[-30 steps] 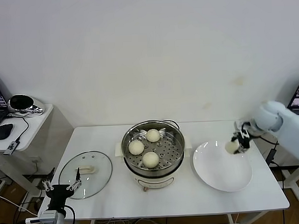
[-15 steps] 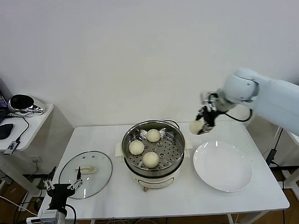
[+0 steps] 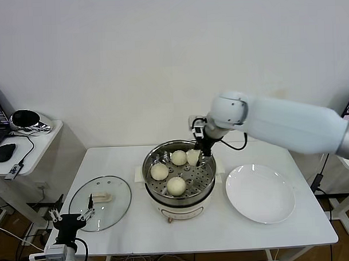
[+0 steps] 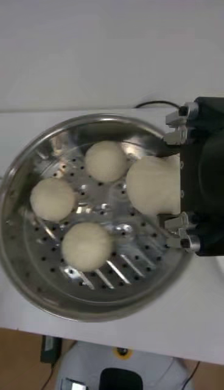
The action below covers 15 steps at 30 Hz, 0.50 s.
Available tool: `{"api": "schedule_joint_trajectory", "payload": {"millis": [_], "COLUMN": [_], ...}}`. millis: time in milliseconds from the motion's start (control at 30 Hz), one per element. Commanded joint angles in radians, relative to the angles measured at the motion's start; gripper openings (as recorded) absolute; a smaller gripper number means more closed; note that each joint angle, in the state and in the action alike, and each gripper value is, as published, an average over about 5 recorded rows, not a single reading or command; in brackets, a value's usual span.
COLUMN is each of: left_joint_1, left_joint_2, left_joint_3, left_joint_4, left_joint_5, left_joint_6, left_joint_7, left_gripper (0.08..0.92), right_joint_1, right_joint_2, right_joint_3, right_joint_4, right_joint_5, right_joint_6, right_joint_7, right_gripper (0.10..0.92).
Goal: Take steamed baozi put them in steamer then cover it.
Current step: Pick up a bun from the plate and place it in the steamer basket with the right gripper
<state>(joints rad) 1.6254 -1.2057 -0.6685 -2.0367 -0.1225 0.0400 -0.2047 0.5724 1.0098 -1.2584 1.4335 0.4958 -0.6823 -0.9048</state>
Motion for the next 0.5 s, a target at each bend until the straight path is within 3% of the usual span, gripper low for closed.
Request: {"api": "schedule_joint_trajectory", "payload": {"millis": [33,500], "left_joint_1": [0.0,0.002], "left_joint_2": [0.004,0.003], "left_joint_3": [-0.003,0.001], "left_joint_4": [0.0,-0.001], "left_joint_5": [-0.003,-0.002], "left_joint_6": [-0.001,-0.001], "left_joint_7": [0.0,0.001], "left_gripper": [0.823,0.823], "right_joint_1": [-0.07,-0.155], "right_joint_2": [0.098,0.086], "right_joint_3": [-0.03,0.003], "right_joint_4": [-0.096,-0.122], "right_joint_5": [-0.004,-0.065], "right_joint_6": [-0.043,-0.043], "right_joint_7": [0.042,0.042], "right_gripper": [0.577,0.579]}}
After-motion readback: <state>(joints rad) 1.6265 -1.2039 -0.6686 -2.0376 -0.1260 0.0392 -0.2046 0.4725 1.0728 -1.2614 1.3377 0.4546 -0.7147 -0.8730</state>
